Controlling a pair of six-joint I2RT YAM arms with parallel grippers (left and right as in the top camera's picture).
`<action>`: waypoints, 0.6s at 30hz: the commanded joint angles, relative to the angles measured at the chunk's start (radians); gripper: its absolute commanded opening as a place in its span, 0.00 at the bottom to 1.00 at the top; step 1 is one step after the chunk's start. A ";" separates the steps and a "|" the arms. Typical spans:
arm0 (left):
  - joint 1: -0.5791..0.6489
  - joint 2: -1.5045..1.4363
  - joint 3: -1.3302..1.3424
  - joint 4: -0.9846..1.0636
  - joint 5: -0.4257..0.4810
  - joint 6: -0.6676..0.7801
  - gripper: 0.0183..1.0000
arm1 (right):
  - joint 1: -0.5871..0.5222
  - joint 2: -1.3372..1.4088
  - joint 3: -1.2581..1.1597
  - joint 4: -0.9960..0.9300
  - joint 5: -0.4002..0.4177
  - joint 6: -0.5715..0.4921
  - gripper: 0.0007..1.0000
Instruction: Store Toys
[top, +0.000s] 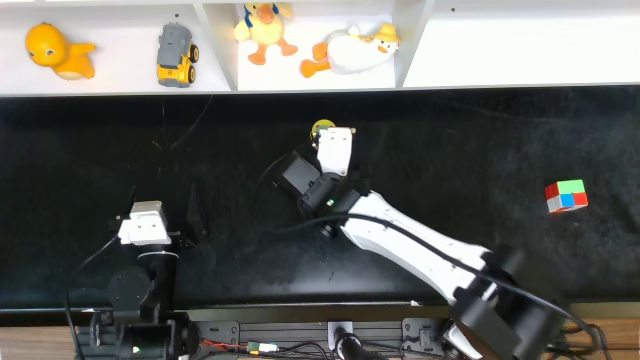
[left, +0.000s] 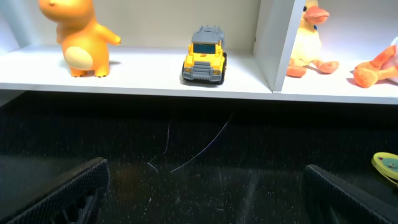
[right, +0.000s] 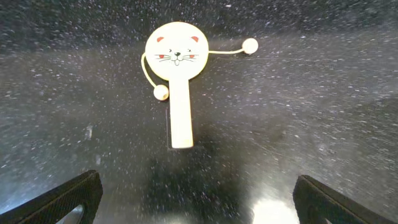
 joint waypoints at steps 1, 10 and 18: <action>0.002 -0.009 -0.005 0.002 -0.008 0.015 1.00 | -0.013 0.045 0.028 0.040 0.045 0.007 1.00; 0.002 -0.009 -0.005 0.002 -0.008 0.015 1.00 | -0.060 0.087 0.028 0.092 0.035 0.007 0.98; 0.002 -0.009 -0.005 0.002 -0.008 0.015 1.00 | -0.090 0.128 0.028 0.113 -0.045 0.006 0.99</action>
